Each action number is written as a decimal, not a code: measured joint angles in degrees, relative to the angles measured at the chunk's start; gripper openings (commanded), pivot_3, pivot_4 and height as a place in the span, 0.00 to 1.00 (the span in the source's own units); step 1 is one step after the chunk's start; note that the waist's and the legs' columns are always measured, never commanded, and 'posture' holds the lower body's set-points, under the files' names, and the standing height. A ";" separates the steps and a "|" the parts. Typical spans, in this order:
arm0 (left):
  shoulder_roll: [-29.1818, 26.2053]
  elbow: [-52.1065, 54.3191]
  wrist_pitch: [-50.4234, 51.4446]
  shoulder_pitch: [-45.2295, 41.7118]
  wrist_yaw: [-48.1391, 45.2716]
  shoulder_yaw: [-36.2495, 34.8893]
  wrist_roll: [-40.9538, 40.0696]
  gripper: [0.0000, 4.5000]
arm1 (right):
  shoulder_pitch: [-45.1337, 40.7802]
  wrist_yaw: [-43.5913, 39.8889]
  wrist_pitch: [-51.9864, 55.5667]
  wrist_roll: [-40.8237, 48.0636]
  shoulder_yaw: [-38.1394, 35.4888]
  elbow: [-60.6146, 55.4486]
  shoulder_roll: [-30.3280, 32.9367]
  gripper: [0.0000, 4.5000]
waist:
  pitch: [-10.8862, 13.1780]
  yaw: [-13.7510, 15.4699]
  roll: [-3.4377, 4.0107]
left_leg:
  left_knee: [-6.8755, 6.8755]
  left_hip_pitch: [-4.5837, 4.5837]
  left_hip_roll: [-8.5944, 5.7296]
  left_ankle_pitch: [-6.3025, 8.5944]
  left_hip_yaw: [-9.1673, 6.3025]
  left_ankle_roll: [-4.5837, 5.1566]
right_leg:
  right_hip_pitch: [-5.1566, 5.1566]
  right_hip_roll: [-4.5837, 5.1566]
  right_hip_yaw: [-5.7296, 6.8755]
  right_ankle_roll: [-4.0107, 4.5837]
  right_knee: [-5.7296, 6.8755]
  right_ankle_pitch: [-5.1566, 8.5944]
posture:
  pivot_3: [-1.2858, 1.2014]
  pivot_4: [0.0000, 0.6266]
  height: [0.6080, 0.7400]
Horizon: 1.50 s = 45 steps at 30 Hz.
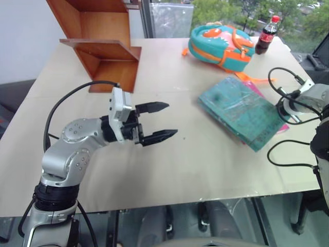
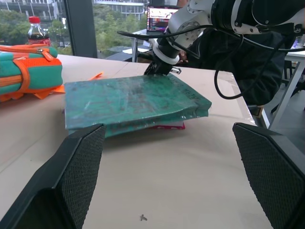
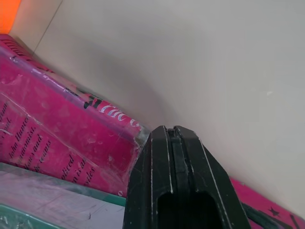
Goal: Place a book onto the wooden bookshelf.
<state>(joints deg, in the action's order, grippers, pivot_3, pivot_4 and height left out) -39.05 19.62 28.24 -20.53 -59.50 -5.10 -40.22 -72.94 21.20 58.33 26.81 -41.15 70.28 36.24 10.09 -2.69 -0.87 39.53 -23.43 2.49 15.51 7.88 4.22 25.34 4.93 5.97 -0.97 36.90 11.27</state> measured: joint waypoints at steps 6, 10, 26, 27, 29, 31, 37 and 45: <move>0.53 0.00 -0.11 0.43 -0.01 0.09 0.02 1.00 | -0.04 2.97 0.03 2.89 -2.67 -1.52 -3.52 0.02 | -0.04 -0.18 -0.07 | -0.16 0.33 0.05 0.00 0.27 -0.01 | -0.13 -0.04 -0.28 0.01 0.03 0.00 | 0.52 0.24 1.00; 0.53 0.00 -0.18 0.80 -0.03 0.09 0.02 1.00 | -0.04 4.42 0.60 4.81 -4.24 -2.73 -5.59 0.02 | -0.05 -0.69 -0.07 | -0.25 0.56 0.07 0.00 0.33 -0.01 | -0.28 -0.05 -0.47 0.01 0.02 0.00 | 0.52 0.24 1.00; 1.57 0.08 -1.15 0.73 0.07 0.74 0.36 1.00 | 8.47 -0.86 9.07 8.35 2.30 -34.63 -10.72 0.02 | 0.02 0.98 0.05 | -0.34 0.13 -0.03 0.00 0.22 -0.01 | 0.00 0.05 -0.38 0.02 -0.08 0.00 | 0.52 0.24 1.00; 1.63 0.06 -1.20 0.64 0.08 0.80 0.48 1.00 | 10.73 -2.39 10.29 9.09 3.22 -39.52 -10.65 0.02 | 0.01 1.08 0.05 | -0.33 0.01 -0.04 0.00 0.20 -0.01 | 0.11 0.06 -0.36 0.02 -0.08 0.00 | 0.52 0.24 1.00; 1.82 0.05 -1.25 0.59 0.12 0.94 0.64 1.00 | 16.04 -5.71 14.34 10.72 5.58 -49.92 -10.10 0.02 | 0.00 1.14 0.09 | -0.29 -0.24 -0.05 0.00 0.14 -0.01 | 0.37 0.06 -0.30 0.02 -0.04 0.00 | 0.52 0.24 1.00; 1.90 0.03 -1.30 0.45 0.14 1.11 0.69 1.00 | 19.49 -7.83 18.13 11.69 7.67 -56.34 -8.91 0.02 | 0.02 1.14 0.13 | -0.29 -0.24 -0.06 0.00 0.14 -0.01 | 0.37 0.05 -0.24 0.02 -0.04 0.00 | 0.52 0.24 1.00; 1.70 0.02 -1.42 0.84 -0.19 0.97 0.74 1.00 | 32.32 -15.24 31.10 16.09 11.52 -80.22 0.77 0.02 | 0.02 1.87 0.20 | -0.26 -0.23 -0.10 0.00 0.03 -0.01 | 0.33 0.05 -0.11 0.00 -0.07 0.01 | 0.52 0.24 1.00; 1.04 -0.79 -1.42 1.39 -1.06 1.16 0.78 1.00 | 53.77 -23.62 33.81 31.39 10.13 -97.32 12.84 0.02 | 0.01 1.98 0.17 | -0.19 -0.23 -0.13 0.00 -0.05 0.00 | 0.26 0.06 -0.03 -0.13 -0.08 0.08 | 0.52 0.24 1.00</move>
<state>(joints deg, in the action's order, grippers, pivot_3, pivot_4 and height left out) -38.02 18.83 26.82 -19.15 -60.56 -3.95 -39.45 -19.18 -2.42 92.14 58.20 -31.01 -27.04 49.07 10.11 -0.71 -0.71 39.34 -23.66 2.36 15.51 7.83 4.22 25.59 4.99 5.94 -1.10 36.82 11.35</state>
